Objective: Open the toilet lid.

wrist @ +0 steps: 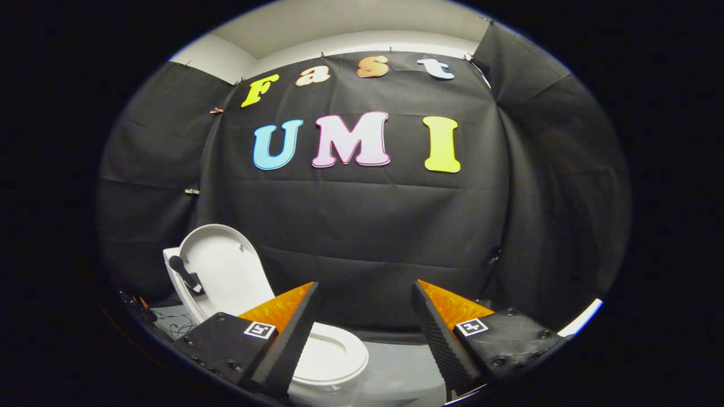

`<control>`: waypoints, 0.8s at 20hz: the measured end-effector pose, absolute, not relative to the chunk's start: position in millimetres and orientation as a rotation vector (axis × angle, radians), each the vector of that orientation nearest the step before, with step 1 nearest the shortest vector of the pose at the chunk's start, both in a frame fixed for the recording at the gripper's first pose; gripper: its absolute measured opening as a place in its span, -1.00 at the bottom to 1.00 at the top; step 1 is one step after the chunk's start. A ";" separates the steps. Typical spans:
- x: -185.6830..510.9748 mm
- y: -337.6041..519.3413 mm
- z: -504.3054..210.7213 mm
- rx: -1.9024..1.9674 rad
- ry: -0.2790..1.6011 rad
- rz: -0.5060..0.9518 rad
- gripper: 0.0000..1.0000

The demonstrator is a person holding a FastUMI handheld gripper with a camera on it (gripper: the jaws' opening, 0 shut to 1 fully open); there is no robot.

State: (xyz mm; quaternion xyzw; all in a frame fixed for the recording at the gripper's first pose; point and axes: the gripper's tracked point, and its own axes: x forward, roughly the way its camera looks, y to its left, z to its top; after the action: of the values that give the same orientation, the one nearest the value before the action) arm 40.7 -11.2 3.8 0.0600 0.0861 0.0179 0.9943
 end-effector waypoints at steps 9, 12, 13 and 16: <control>14.4 -26.0 -31.2 0.117 0.179 -0.001 0.98; 12.4 -26.2 -36.0 0.121 0.182 0.010 0.97; 12.5 -27.5 -37.2 0.112 0.181 0.010 0.97; 12.8 -32.4 -37.5 0.115 0.181 0.011 0.99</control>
State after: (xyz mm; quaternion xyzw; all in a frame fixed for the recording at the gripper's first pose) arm 12.8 -32.4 -37.5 0.0572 0.0903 0.0053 0.9943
